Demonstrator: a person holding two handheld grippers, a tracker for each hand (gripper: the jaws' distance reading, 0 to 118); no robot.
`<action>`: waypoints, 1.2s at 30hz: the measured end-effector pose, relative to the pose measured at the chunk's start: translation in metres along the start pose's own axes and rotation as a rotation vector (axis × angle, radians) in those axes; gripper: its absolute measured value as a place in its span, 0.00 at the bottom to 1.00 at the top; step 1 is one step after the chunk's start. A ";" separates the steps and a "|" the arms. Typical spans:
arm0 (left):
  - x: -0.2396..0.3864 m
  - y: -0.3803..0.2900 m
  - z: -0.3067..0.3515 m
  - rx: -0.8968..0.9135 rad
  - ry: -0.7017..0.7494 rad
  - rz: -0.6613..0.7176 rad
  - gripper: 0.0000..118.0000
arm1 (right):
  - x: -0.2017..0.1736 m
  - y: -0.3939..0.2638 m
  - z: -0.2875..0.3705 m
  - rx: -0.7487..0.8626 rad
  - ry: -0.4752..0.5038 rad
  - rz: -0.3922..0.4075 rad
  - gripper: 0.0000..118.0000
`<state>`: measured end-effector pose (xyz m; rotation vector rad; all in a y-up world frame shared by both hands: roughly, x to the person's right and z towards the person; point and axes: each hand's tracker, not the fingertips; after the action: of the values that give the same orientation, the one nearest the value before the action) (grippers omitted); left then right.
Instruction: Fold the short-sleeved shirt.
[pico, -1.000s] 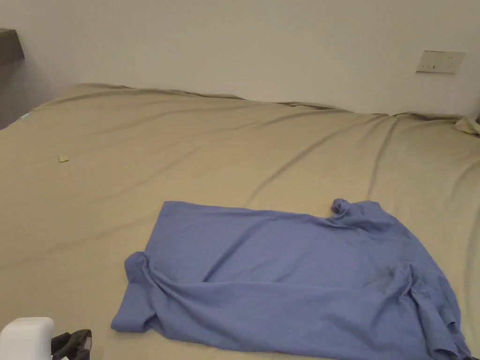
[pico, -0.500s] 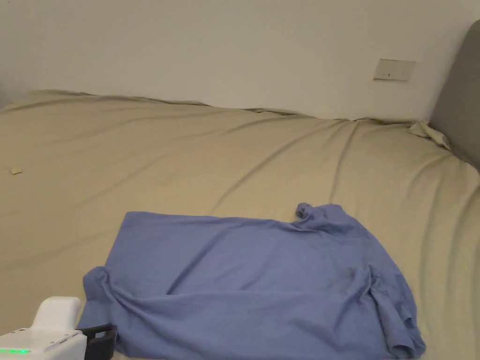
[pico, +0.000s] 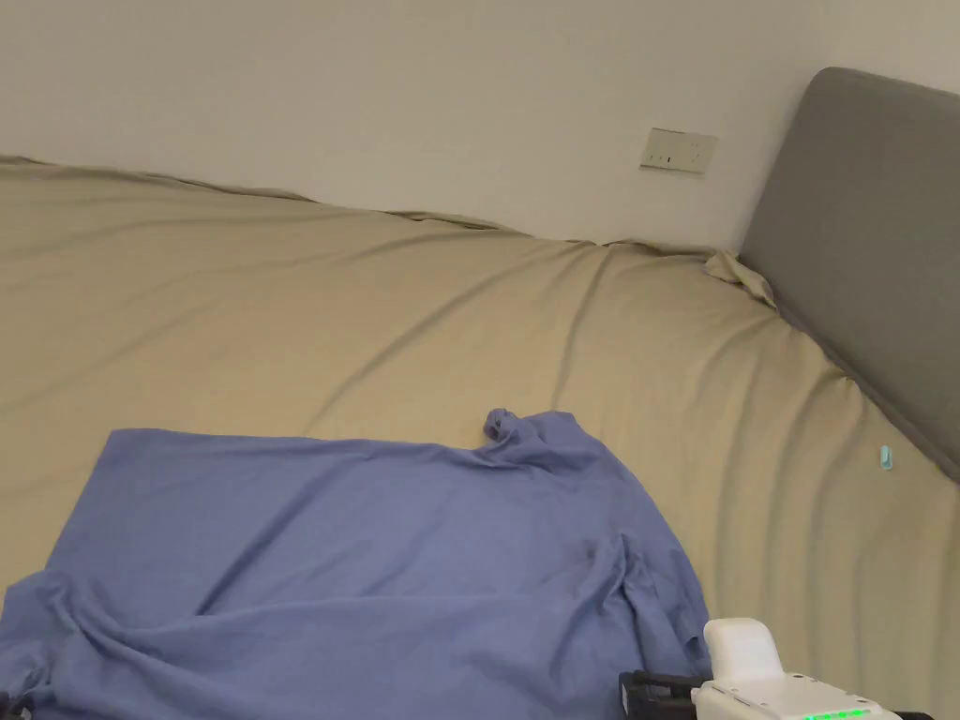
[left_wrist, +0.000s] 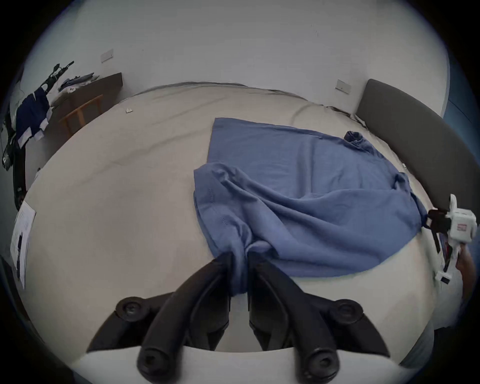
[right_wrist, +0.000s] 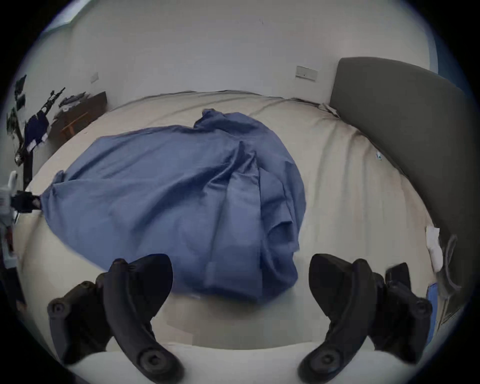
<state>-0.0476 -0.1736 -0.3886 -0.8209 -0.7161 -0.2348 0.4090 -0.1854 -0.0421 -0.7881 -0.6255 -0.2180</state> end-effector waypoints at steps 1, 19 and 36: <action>-0.001 0.000 -0.001 -0.005 -0.005 0.000 0.09 | 0.005 0.001 -0.007 -0.020 0.008 -0.049 0.94; -0.001 0.010 0.024 0.066 -0.089 0.086 0.07 | 0.038 0.001 0.049 0.116 0.214 -0.365 0.11; 0.003 -0.059 0.162 0.121 -0.111 0.076 0.06 | 0.036 -0.046 0.183 0.005 0.193 -0.276 0.08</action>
<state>-0.1514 -0.0933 -0.2770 -0.7482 -0.7935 -0.0775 0.3385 -0.0844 0.1051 -0.6646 -0.5497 -0.5386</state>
